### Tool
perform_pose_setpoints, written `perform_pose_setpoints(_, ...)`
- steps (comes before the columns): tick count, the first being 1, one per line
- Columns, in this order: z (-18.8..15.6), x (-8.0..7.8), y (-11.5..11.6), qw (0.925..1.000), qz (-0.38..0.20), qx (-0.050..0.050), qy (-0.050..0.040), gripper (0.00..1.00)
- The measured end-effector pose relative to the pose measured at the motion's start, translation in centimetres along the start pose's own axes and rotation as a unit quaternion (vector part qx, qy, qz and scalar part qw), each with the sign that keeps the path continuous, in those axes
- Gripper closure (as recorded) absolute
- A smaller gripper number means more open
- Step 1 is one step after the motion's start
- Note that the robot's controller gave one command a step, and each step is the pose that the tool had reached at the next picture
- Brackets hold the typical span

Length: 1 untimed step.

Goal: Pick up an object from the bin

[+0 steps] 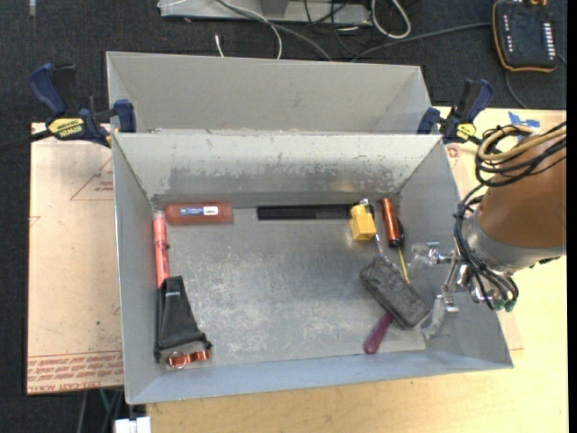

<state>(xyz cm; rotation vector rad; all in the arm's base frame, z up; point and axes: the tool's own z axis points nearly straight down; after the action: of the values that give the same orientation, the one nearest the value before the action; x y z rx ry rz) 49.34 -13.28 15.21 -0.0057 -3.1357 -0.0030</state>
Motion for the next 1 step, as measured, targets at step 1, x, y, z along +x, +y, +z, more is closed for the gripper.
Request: perform_pose_setpoints(1, -0.27, -0.19, 0.06, 1.0000, -0.002, 0.001, -0.0031, 0.00)
